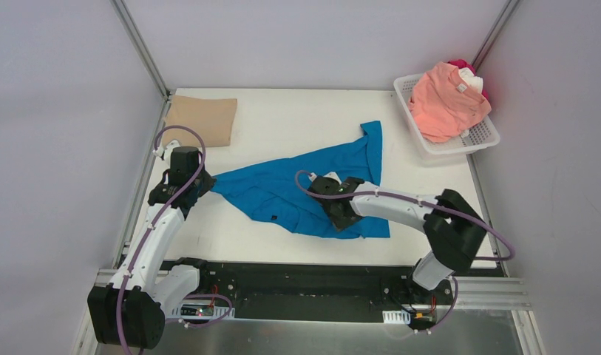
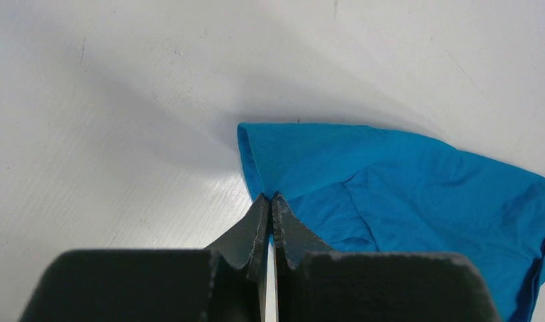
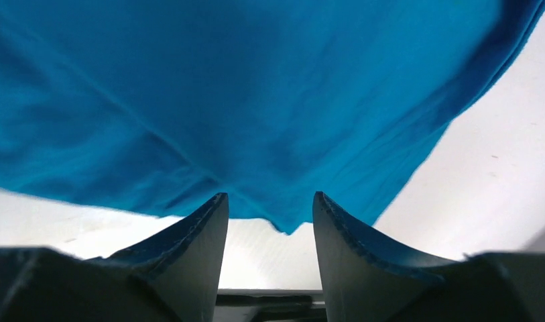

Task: Fold and stack the t-shirts
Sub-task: Flatten out the tshirt

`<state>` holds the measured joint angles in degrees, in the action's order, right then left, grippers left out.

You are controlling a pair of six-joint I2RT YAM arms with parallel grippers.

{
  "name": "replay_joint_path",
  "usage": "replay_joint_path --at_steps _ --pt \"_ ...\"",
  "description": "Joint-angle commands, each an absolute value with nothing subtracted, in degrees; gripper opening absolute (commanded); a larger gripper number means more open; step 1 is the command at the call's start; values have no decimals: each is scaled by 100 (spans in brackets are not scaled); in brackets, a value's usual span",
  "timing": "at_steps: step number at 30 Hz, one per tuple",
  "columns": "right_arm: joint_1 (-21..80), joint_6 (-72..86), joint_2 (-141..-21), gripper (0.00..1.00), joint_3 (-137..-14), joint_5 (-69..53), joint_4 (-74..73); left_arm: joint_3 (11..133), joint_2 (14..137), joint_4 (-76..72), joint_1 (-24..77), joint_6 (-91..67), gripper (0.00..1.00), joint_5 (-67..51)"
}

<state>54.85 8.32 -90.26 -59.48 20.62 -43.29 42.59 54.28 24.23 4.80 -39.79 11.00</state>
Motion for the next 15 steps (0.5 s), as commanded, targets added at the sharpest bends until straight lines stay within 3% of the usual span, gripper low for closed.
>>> replay_joint_path --at_steps 1,15 --pt "5531 53 -9559 53 -6038 2994 -5047 4220 5375 2342 460 -3835 0 1279" --pt "5752 -282 -9552 54 -5910 2359 -4820 4201 5352 2344 457 -3806 0 1457"
